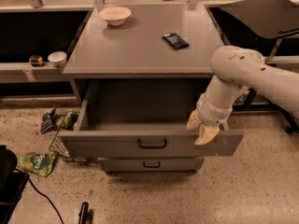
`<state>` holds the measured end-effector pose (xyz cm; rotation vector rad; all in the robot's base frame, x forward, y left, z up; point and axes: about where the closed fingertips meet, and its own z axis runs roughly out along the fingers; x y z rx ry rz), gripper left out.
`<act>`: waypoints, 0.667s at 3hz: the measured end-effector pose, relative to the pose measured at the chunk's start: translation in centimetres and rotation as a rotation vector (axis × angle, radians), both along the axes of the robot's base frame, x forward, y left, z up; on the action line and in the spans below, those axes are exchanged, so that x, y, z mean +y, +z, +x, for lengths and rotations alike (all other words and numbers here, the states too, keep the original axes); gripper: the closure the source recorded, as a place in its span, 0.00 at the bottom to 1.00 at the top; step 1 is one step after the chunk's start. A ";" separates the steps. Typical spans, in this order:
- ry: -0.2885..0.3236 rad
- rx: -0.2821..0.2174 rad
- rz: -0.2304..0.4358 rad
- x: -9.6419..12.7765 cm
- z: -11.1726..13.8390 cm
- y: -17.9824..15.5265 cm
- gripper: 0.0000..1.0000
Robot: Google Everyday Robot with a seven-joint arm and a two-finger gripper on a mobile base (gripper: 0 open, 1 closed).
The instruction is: Open top drawer
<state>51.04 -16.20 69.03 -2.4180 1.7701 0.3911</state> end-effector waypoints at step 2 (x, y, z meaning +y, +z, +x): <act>-0.024 -0.023 -0.035 -0.7 -1.3 2.2 0.43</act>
Offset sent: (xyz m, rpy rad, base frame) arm -0.0114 -0.0064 0.0179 -0.0309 -0.0167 -0.0213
